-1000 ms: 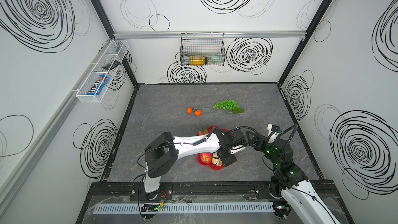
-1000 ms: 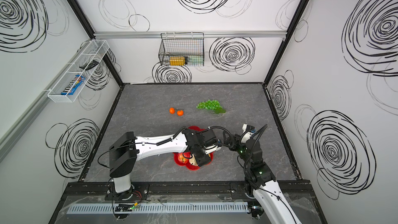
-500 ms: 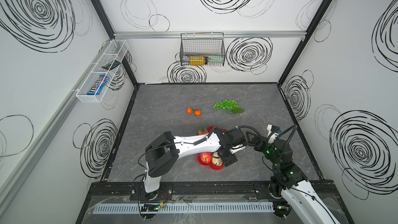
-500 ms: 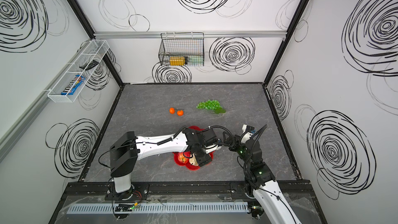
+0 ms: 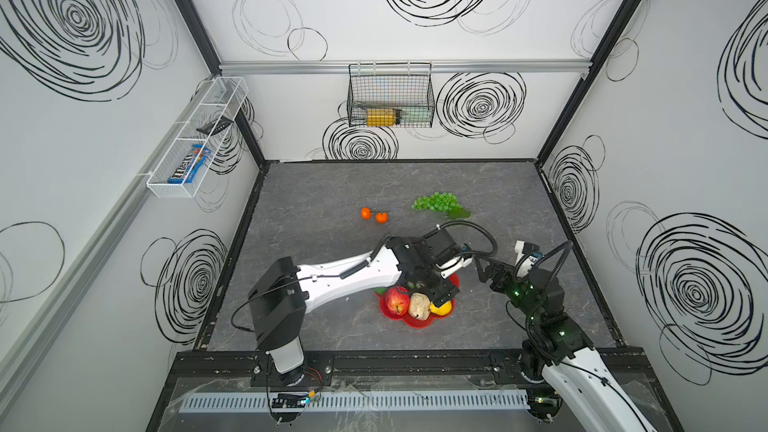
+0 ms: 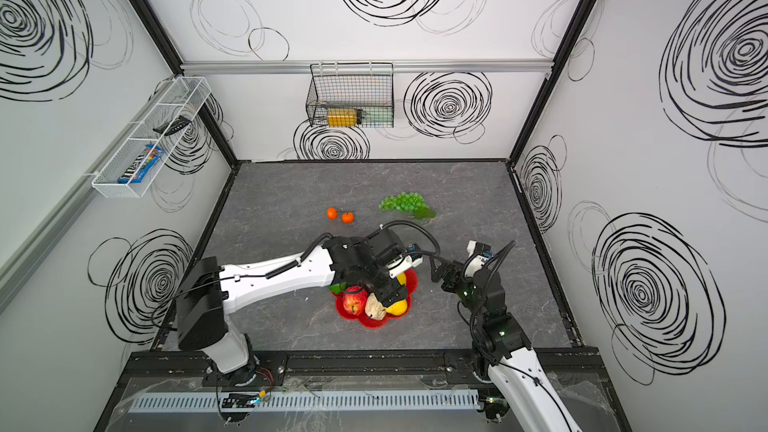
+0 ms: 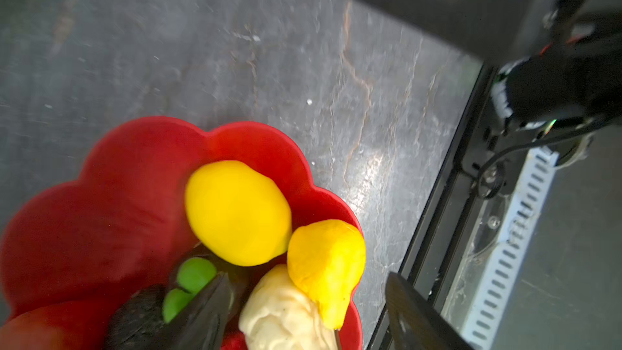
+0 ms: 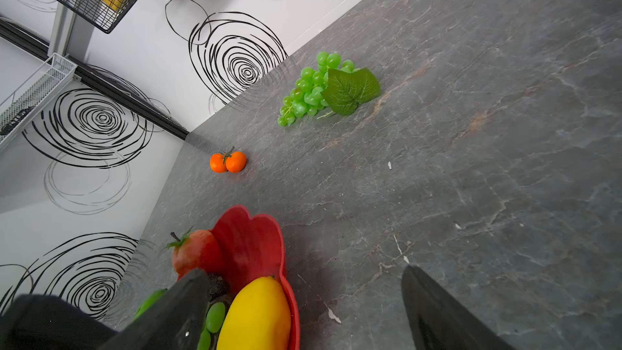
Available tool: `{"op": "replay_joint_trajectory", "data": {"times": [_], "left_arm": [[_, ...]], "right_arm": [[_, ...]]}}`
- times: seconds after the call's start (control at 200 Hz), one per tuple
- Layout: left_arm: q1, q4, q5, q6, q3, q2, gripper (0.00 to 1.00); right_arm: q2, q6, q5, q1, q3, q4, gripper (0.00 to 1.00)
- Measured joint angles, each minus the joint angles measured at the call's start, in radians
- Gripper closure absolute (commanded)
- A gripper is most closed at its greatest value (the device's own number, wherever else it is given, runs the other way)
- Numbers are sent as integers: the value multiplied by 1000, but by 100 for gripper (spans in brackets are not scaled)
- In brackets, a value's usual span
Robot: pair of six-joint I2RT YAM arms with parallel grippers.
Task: Place and organize the fake fruits in the fruit bowl
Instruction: 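Move the left gripper to the two orange tangerines on the table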
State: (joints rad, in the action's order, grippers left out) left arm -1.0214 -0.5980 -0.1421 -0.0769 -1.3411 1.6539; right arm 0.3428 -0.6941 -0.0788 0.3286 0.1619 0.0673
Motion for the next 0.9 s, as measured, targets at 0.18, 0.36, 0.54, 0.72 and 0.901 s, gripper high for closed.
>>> {"op": "replay_joint_trajectory", "data": {"times": [0.18, 0.36, 0.54, 0.72, 0.901], "left_arm": [[232, 118, 60, -101, 60, -119, 18], [489, 208, 139, -202, 81, -75, 19], [640, 251, 182, -257, 50, 91, 23], [642, 211, 222, -256, -107, 262, 24], [556, 149, 341, -261, -246, 347, 17]], "right_arm": [[0, 2, -1, 0, 18, 3, 6], [0, 3, -8, 0, 26, 3, 6], [0, 3, -27, 0, 26, 5, 6], [0, 5, -46, 7, 26, 5, 6], [0, 11, -50, 12, 26, 5, 6]]}}
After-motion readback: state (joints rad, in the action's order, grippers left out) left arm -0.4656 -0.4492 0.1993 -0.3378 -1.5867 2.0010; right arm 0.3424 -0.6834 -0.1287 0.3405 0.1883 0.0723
